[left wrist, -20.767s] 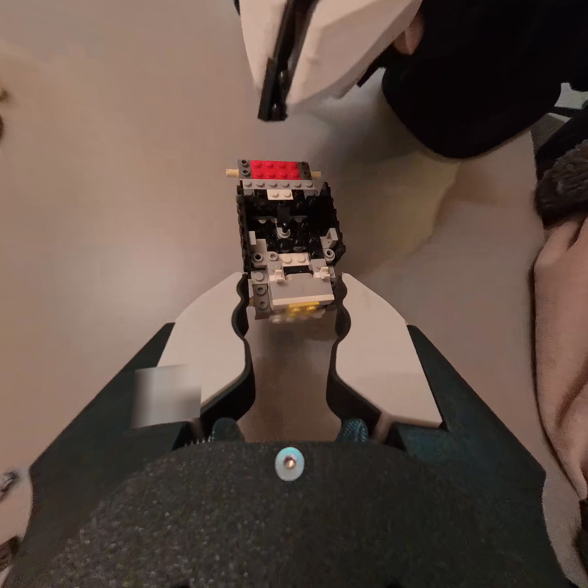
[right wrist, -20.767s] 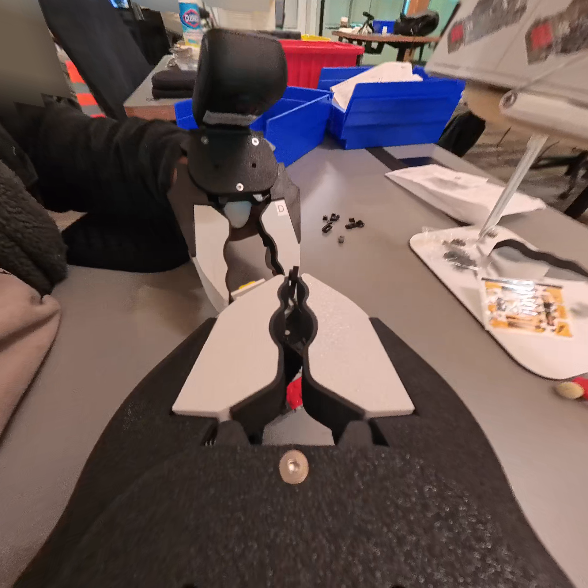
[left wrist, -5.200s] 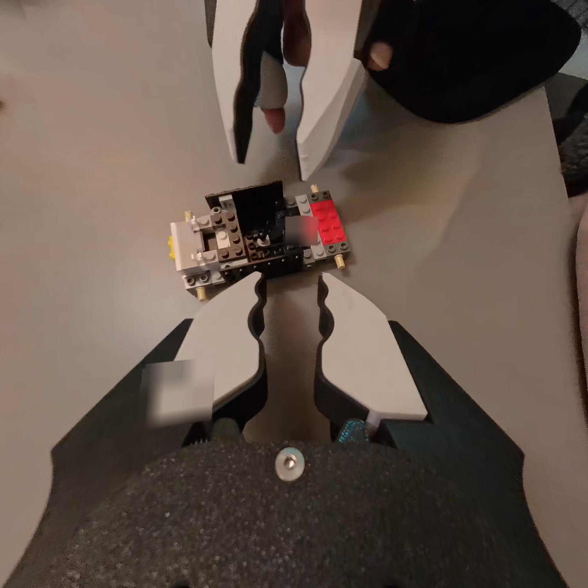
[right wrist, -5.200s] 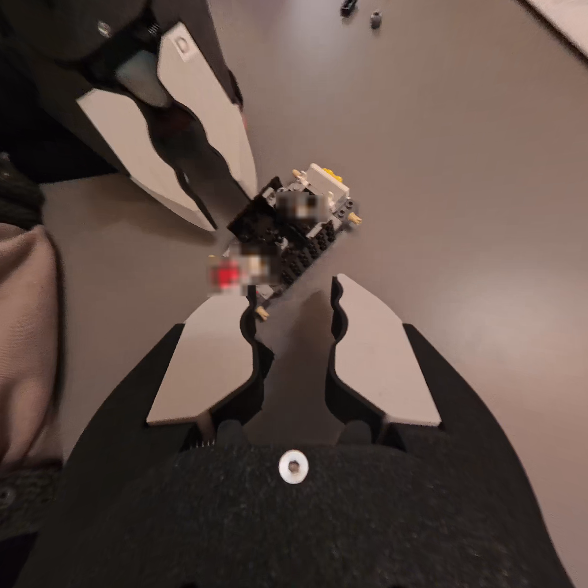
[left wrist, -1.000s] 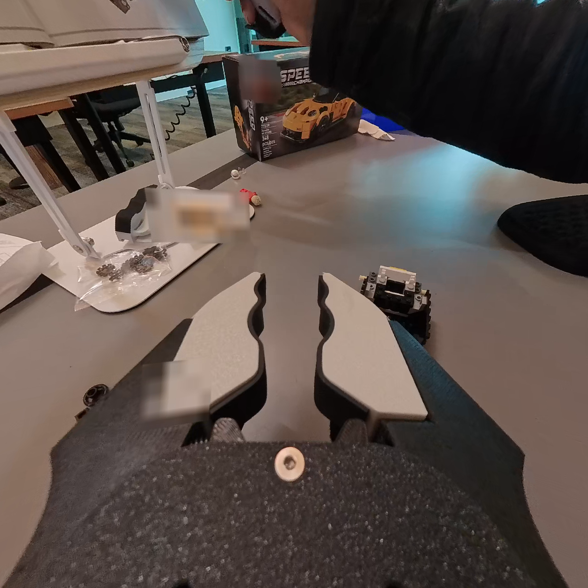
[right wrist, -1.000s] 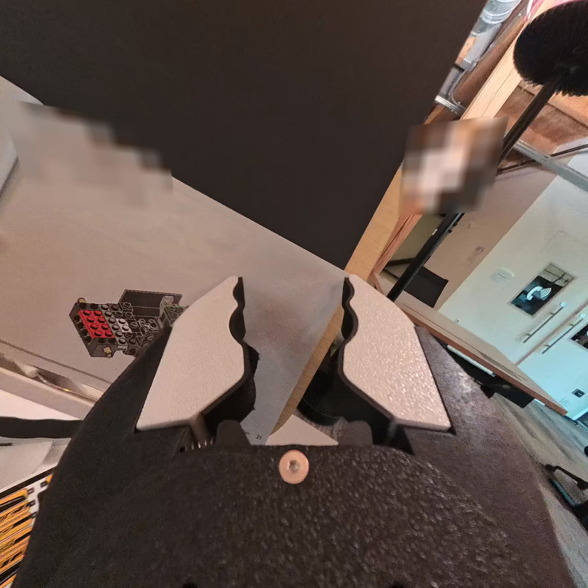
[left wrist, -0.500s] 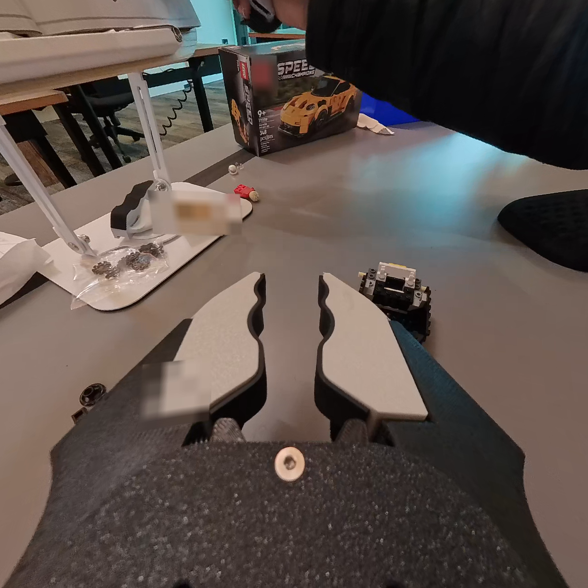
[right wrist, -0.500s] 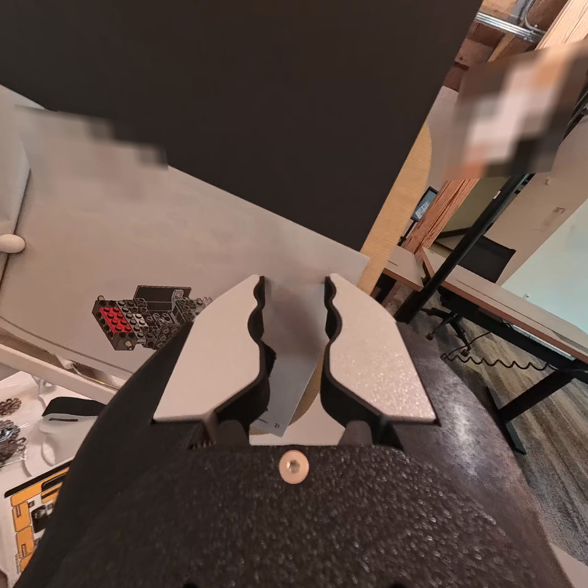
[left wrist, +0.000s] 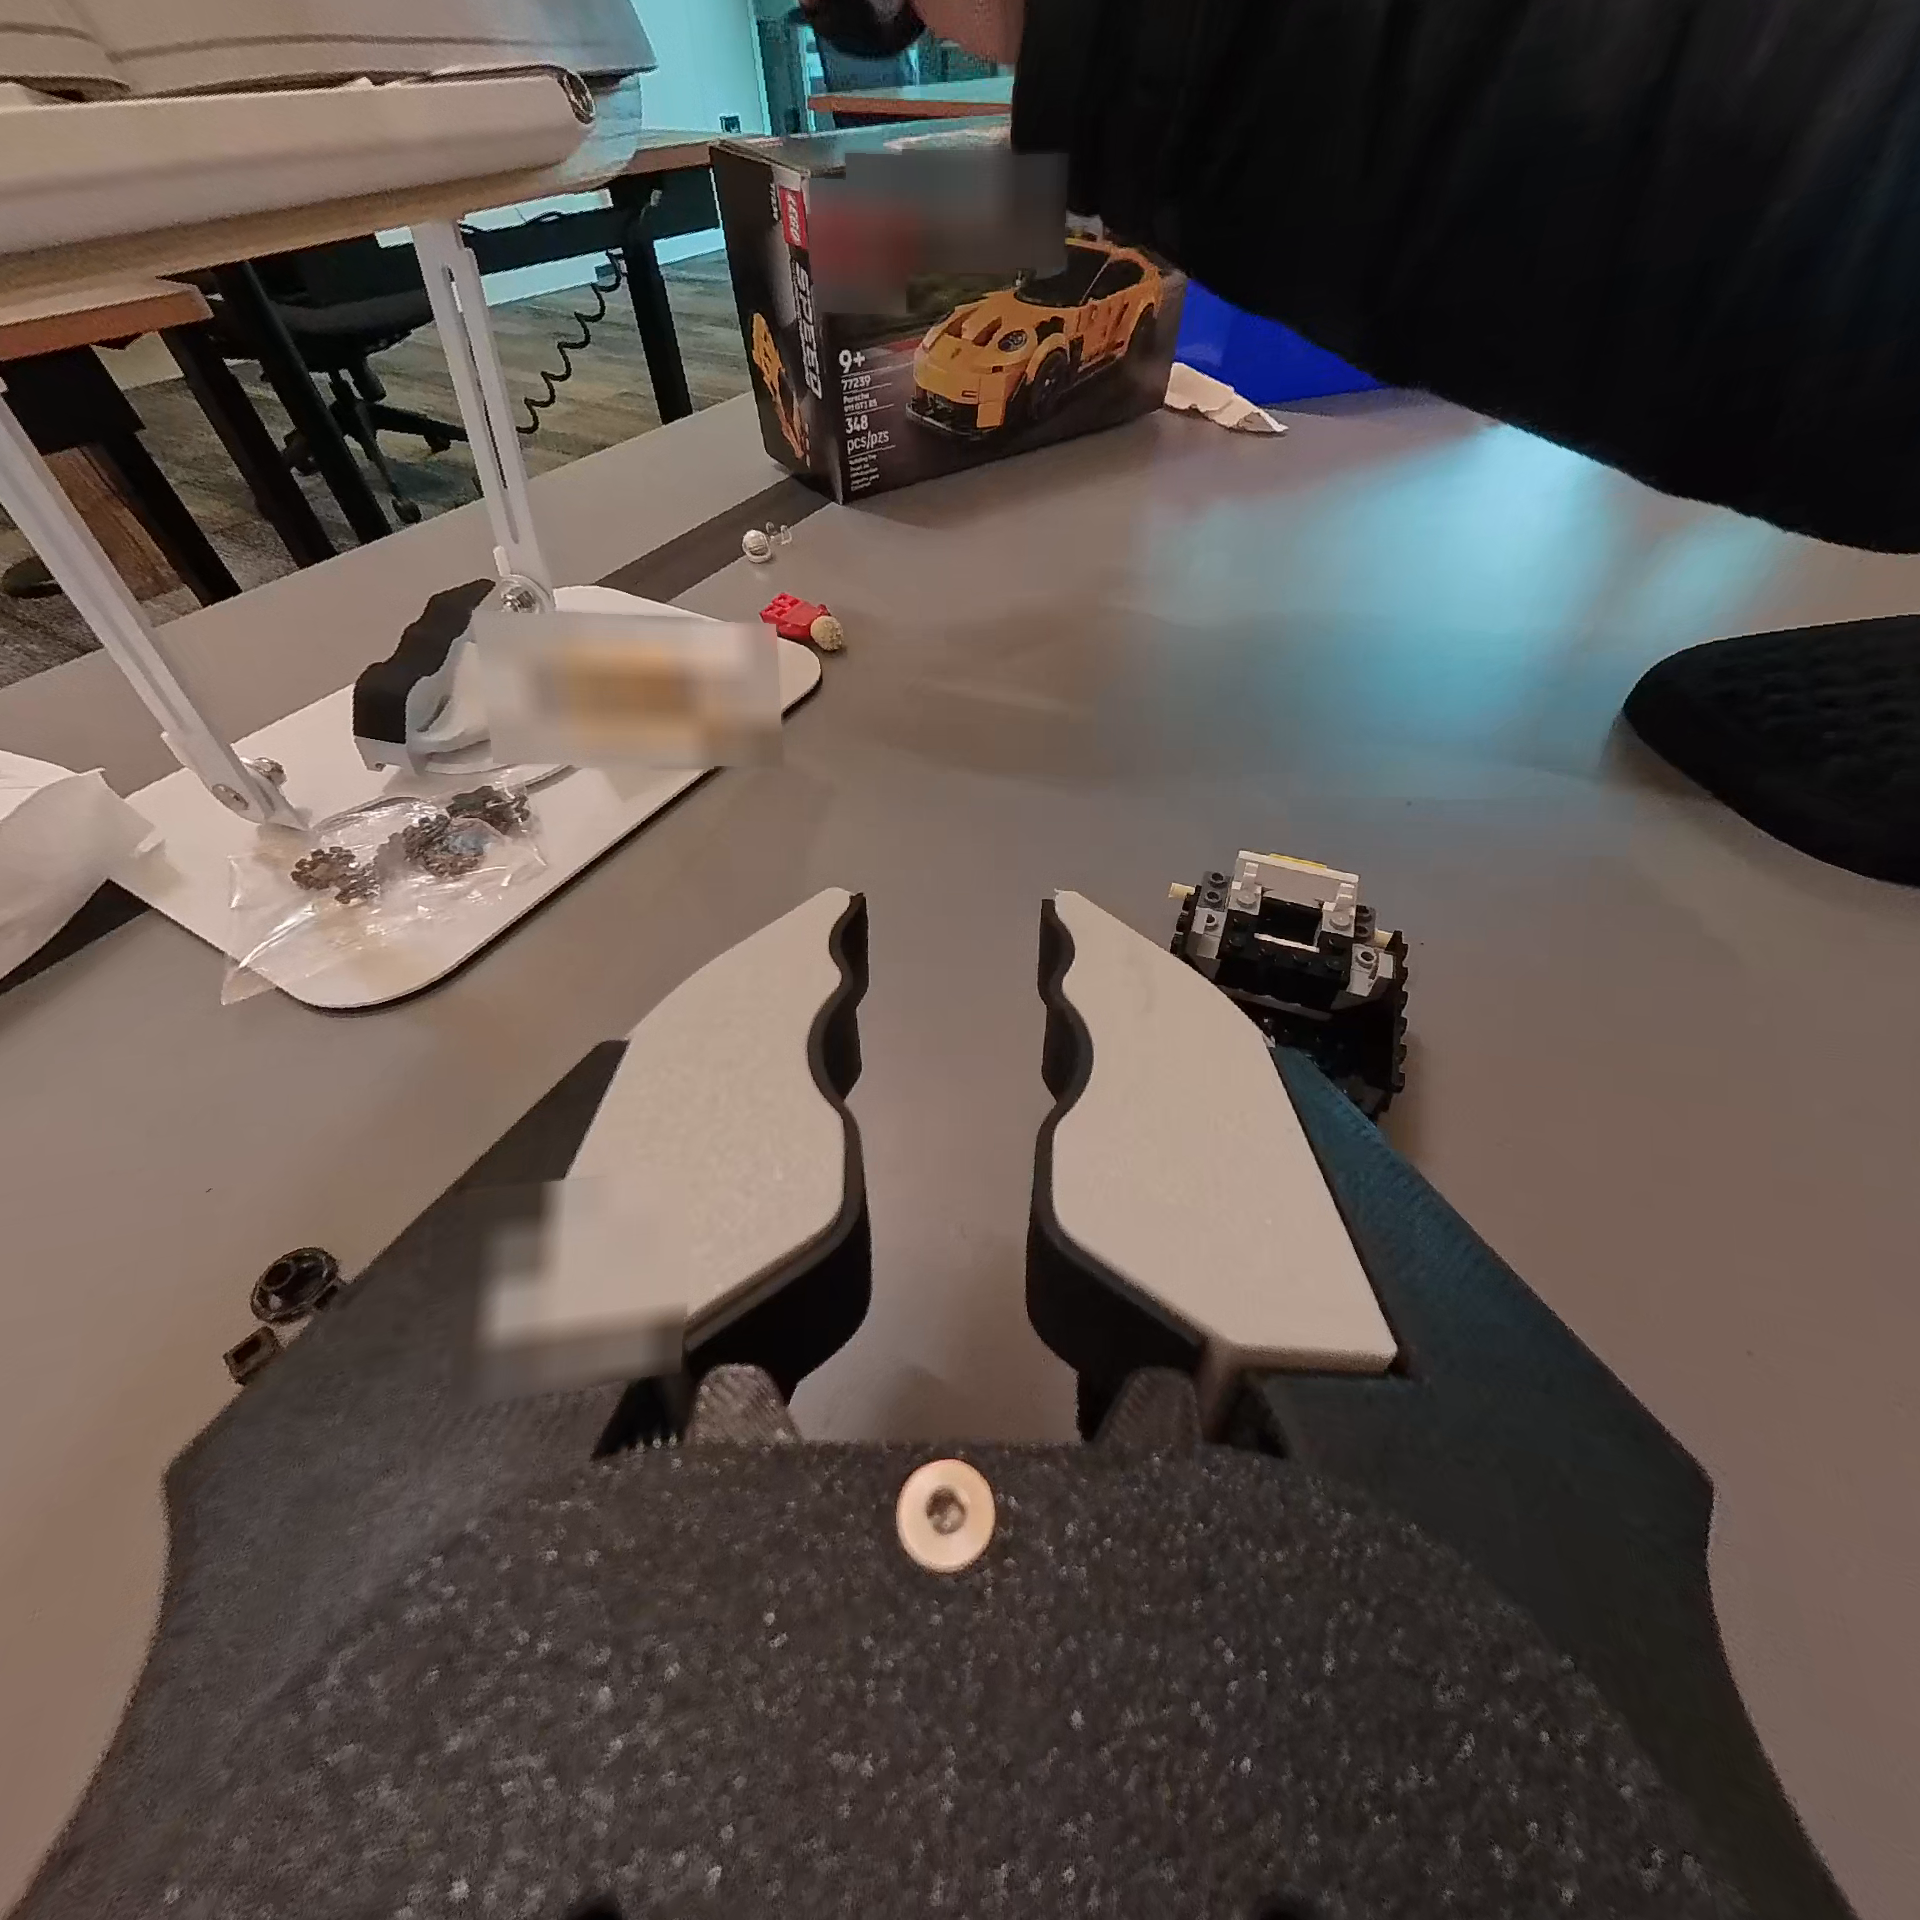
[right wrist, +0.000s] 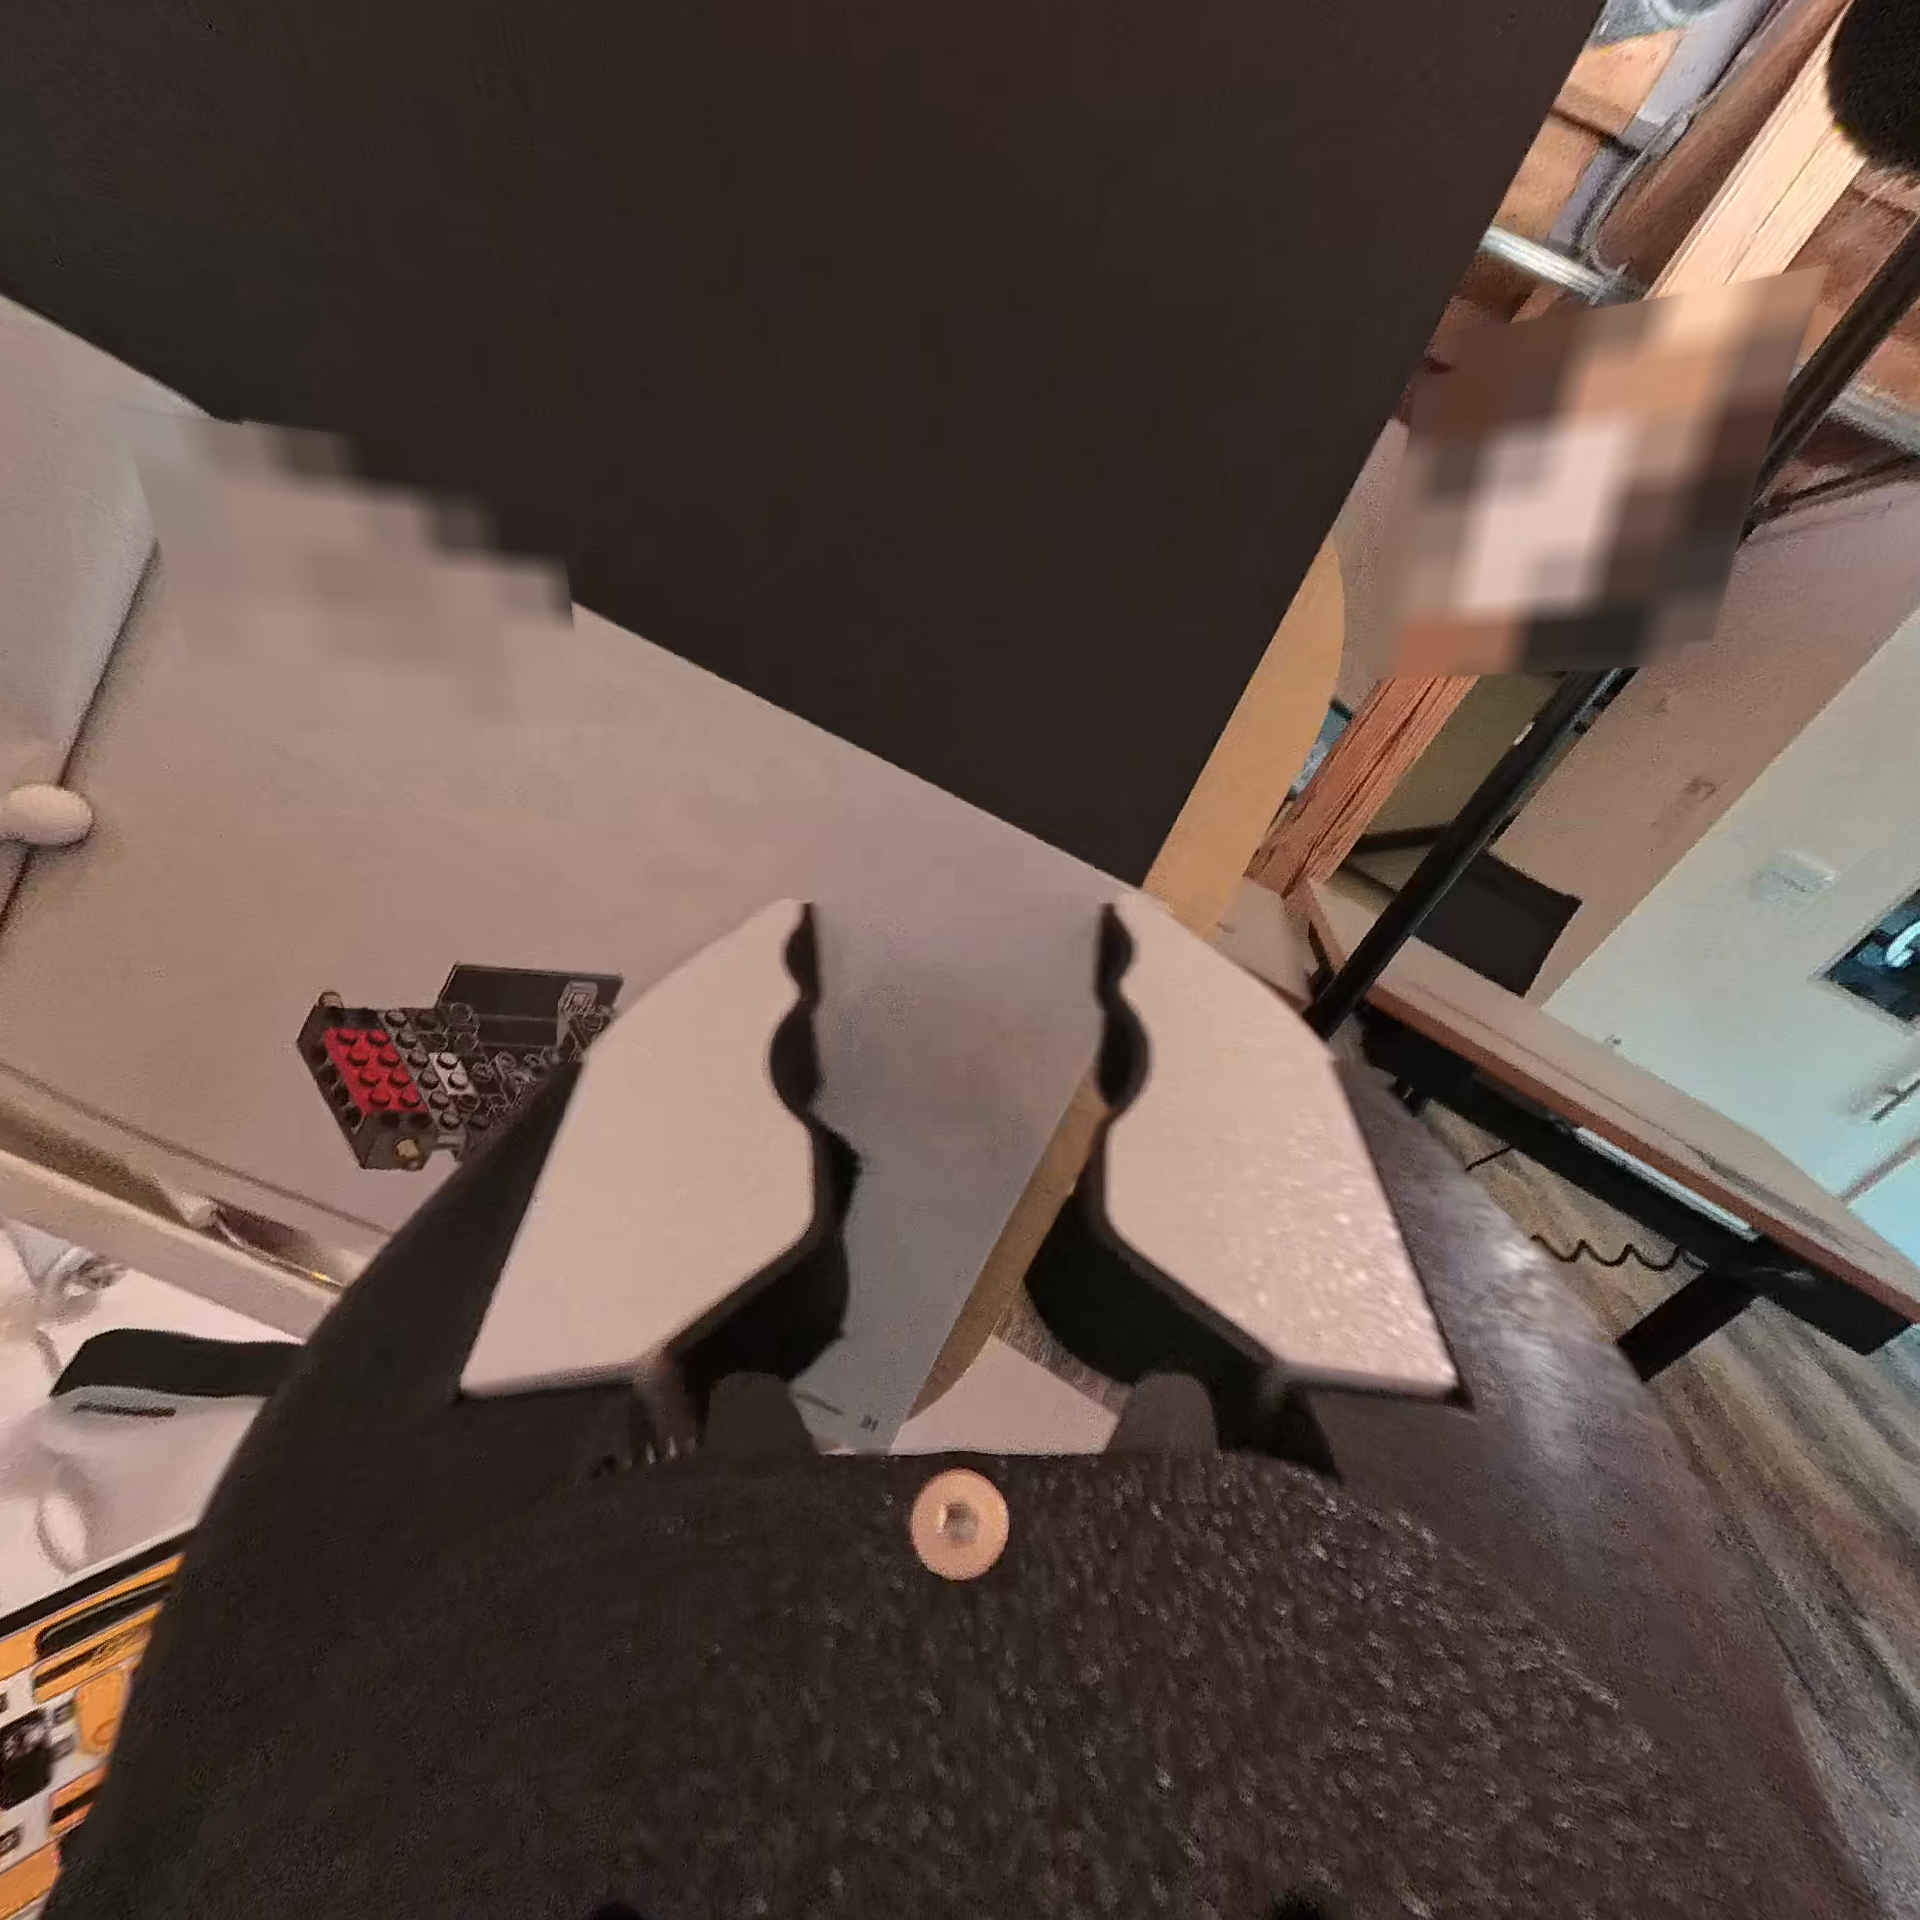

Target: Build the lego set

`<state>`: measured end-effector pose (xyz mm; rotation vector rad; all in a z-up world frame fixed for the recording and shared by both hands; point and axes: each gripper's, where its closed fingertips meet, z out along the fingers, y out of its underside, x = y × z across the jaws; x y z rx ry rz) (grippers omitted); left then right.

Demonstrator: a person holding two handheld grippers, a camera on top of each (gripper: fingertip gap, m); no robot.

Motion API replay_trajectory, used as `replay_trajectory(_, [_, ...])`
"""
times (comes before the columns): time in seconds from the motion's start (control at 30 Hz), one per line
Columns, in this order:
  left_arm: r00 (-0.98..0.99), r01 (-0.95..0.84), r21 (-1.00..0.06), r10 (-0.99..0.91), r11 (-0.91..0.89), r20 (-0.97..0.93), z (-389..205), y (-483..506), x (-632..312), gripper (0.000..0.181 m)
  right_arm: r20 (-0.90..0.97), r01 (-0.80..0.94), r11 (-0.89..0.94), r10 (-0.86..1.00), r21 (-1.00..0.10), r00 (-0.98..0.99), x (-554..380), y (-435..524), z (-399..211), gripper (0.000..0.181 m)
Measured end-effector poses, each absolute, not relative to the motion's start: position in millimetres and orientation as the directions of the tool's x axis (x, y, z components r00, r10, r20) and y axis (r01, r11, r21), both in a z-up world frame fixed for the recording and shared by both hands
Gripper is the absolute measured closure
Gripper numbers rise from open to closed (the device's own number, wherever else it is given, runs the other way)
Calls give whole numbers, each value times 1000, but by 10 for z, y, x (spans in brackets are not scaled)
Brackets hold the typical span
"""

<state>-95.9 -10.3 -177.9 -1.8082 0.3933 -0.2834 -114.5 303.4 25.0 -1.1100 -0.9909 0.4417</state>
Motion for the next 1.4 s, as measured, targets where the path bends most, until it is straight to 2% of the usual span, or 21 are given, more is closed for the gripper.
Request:
replay_trajectory(0.07, [912, -120, -963, -410, -243, -11, -1787, -103, -952, 150, 416, 197, 367, 770, -909, 484, -1216, 3077, 174, 115])
replay_trajectory(0.2, [912, -123, -963, -409, -241, -14, -1783, -106, -957, 150, 393, 185, 348, 780, -919, 486, -1260, 3127, 138, 115])
replay_trajectory(0.4, [910, -122, -961, -414, -248, -9, -1800, -106, -949, 150, 379, 187, 330, 796, -925, 472, -1290, 3121, 67, 144])
replay_trajectory(0.7, [909, -118, -960, -417, -252, -3, -1809, -110, -950, 150, 411, 202, 359, 805, -911, 427, -1354, 3006, 6, 178])
replay_trajectory(0.9, [912, -115, -963, -411, -246, -4, -1791, -111, -959, 150, 471, 192, 433, 756, -881, 454, -1261, 2889, 106, 178])
replay_trajectory(1.03, [922, -91, -974, -387, -205, -4, -1615, -59, -979, 145, 591, 162, 592, 663, -790, 460, -1148, 2581, 206, 181])
replay_trajectory(1.23, [897, 90, -991, -424, -102, 125, -596, 403, -951, 137, 759, 152, 778, 518, -610, 396, -1233, 2025, 153, 181])
replay_trajectory(1.33, [829, 336, -933, -429, -130, 358, -1, 844, -1082, 133, 816, 164, 827, 462, -538, 349, -1326, 1804, 65, 181])
replay_trajectory(1.4, [777, 453, -872, -398, -186, 488, 134, 1174, -1230, 126, 841, 167, 848, 435, -502, 321, -1375, 1697, 0, 181])
